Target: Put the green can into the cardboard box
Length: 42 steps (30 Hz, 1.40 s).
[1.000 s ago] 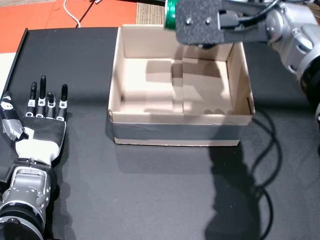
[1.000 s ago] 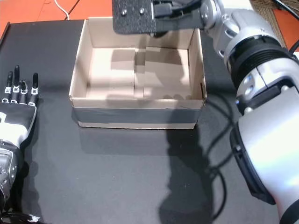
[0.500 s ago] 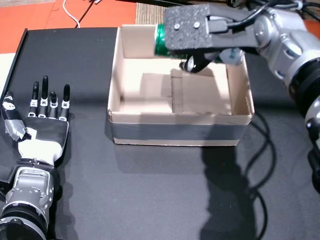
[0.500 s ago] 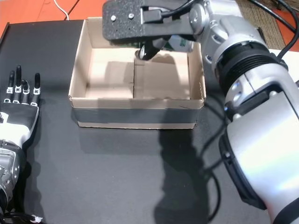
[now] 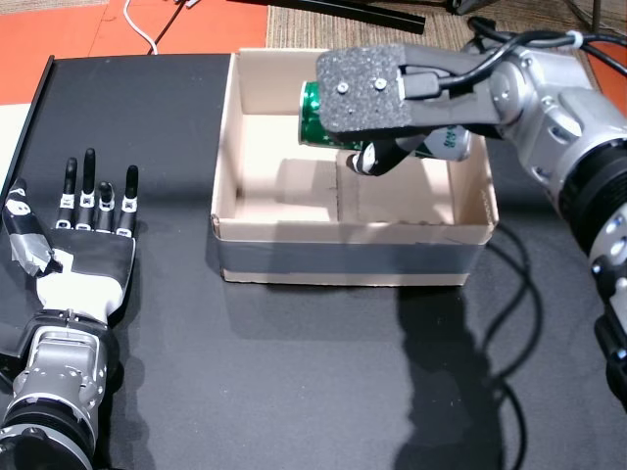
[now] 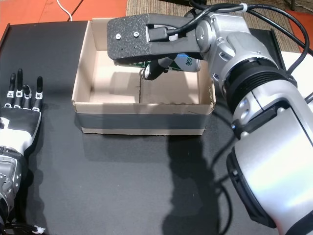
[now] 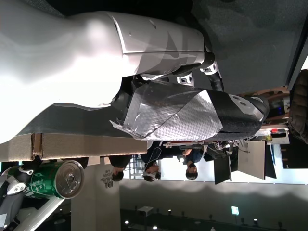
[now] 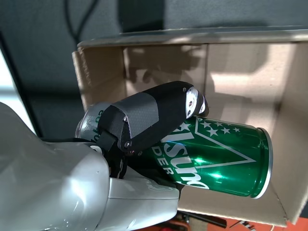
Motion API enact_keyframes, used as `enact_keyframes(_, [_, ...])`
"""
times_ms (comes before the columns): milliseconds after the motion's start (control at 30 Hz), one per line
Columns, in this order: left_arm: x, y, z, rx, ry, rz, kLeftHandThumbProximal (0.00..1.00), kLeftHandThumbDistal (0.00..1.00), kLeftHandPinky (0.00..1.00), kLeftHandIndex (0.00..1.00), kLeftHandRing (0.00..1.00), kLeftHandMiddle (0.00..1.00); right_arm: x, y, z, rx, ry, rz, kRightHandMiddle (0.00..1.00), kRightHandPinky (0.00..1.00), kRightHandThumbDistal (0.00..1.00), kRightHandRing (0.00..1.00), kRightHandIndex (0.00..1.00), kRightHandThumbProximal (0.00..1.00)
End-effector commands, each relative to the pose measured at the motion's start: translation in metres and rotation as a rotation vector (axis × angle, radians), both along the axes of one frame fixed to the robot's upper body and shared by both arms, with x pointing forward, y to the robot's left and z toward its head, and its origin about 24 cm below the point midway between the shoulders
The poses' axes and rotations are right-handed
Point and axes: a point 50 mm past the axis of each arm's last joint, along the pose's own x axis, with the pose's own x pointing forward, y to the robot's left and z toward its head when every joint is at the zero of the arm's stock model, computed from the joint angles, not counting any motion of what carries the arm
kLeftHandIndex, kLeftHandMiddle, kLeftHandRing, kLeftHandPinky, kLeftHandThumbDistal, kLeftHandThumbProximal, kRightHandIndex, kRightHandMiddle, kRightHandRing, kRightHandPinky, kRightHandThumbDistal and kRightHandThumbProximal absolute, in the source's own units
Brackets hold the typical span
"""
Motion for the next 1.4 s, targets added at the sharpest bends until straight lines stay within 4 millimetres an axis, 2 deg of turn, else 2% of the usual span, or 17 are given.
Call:
enact_keyframes(0, [-0.012, -0.002, -0.017, -0.015, 0.073, -0.008, 0.85, 0.66, 0.86, 0.52, 0.56, 0.26, 0.0, -0.002, 0.003, 0.02, 0.005, -0.001, 0.52, 0.74, 0.55, 0.62, 0.52, 0.51])
enact_keyframes(67, [-0.012, -0.002, -0.017, -0.017, 0.072, -0.01, 0.85, 0.65, 0.87, 0.52, 0.57, 0.26, 0.001, -0.002, 0.003, -0.01, 0.005, 0.003, 0.63, 0.83, 0.74, 0.73, 0.62, 0.54])
enact_keyframes(100, [-0.012, -0.002, -0.017, -0.017, 0.069, -0.011, 0.85, 0.64, 0.88, 0.52, 0.57, 0.26, 0.001, -0.002, 0.004, -0.02, 0.006, 0.005, 0.7, 0.86, 0.89, 0.8, 0.7, 0.55])
enact_keyframes(200, [-0.012, -0.001, -0.017, -0.018, 0.065, -0.009, 0.83, 0.65, 0.88, 0.52, 0.57, 0.26, 0.001, -0.002, 0.006, -0.048, 0.006, 0.016, 0.86, 0.94, 0.99, 0.91, 0.87, 0.58])
enact_keyframes(300, [-0.011, -0.001, -0.017, -0.019, 0.07, -0.003, 0.82, 0.66, 0.84, 0.49, 0.57, 0.25, 0.001, -0.003, 0.008, -0.047, 0.017, 0.006, 0.94, 1.0, 1.0, 0.96, 0.97, 0.55])
enact_keyframes(400, [-0.011, -0.001, -0.017, -0.01, 0.074, -0.006, 0.83, 0.67, 0.87, 0.5, 0.58, 0.26, 0.001, -0.003, 0.01, -0.036, 0.029, 0.004, 0.92, 1.0, 1.0, 0.94, 0.95, 0.55])
enact_keyframes(467, [-0.011, 0.0, -0.016, -0.003, 0.072, -0.008, 0.83, 0.67, 0.88, 0.51, 0.57, 0.25, 0.001, -0.003, 0.011, -0.035, 0.029, 0.002, 0.95, 1.0, 1.0, 0.96, 0.97, 0.55])
enact_keyframes(667, [-0.011, -0.001, -0.016, -0.011, 0.069, -0.005, 0.84, 0.67, 0.89, 0.51, 0.59, 0.26, 0.002, -0.004, 0.013, -0.022, 0.032, -0.01, 0.96, 1.0, 1.0, 1.0, 0.91, 0.55])
enact_keyframes(833, [-0.011, 0.001, -0.016, -0.015, 0.072, -0.003, 0.83, 0.67, 0.87, 0.51, 0.56, 0.24, 0.002, -0.006, 0.015, -0.001, 0.025, -0.002, 0.89, 1.0, 1.0, 0.92, 0.81, 0.58])
enact_keyframes(1033, [-0.011, 0.003, -0.015, -0.011, 0.073, 0.0, 0.87, 0.63, 0.91, 0.52, 0.56, 0.24, 0.004, -0.015, 0.027, 0.036, -0.017, -0.005, 0.84, 1.0, 1.0, 0.92, 0.67, 0.59])
enact_keyframes(1100, [-0.011, 0.004, -0.016, -0.015, 0.07, -0.001, 0.87, 0.65, 0.9, 0.54, 0.57, 0.26, 0.005, -0.02, 0.035, 0.067, -0.032, -0.004, 0.9, 0.99, 1.0, 0.96, 0.8, 0.55])
enact_keyframes(1167, [-0.012, 0.004, -0.016, -0.021, 0.066, 0.001, 0.88, 0.65, 0.9, 0.55, 0.58, 0.26, 0.006, -0.027, 0.046, 0.106, -0.079, 0.015, 0.91, 0.98, 1.0, 0.96, 0.88, 0.58])
enact_keyframes(1233, [-0.012, 0.005, -0.016, -0.019, 0.066, 0.001, 0.88, 0.66, 0.91, 0.53, 0.57, 0.25, 0.006, -0.036, 0.056, 0.179, -0.154, 0.031, 0.91, 0.97, 1.0, 0.95, 0.9, 0.53])
enact_keyframes(1267, [-0.012, 0.005, -0.016, -0.013, 0.07, -0.002, 0.89, 0.68, 0.91, 0.52, 0.55, 0.24, 0.005, -0.042, 0.061, 0.232, -0.201, 0.045, 0.89, 0.96, 0.96, 0.95, 0.87, 0.46])
enact_keyframes(1300, [-0.012, 0.006, -0.016, -0.008, 0.073, -0.002, 0.89, 0.66, 0.9, 0.51, 0.55, 0.24, 0.004, -0.048, 0.066, 0.285, -0.245, 0.063, 0.88, 0.96, 0.87, 0.95, 0.82, 0.39])
enact_keyframes(1333, [-0.013, 0.006, -0.017, -0.005, 0.074, -0.002, 0.89, 0.67, 0.9, 0.51, 0.55, 0.24, 0.002, -0.056, 0.071, 0.318, -0.288, 0.079, 0.89, 0.96, 0.83, 0.97, 0.8, 0.37])
enact_keyframes(1367, [-0.013, 0.007, -0.017, -0.005, 0.074, -0.002, 0.9, 0.66, 0.89, 0.51, 0.55, 0.24, -0.001, -0.064, 0.075, 0.34, -0.339, 0.093, 0.89, 0.95, 0.83, 0.97, 0.78, 0.32])
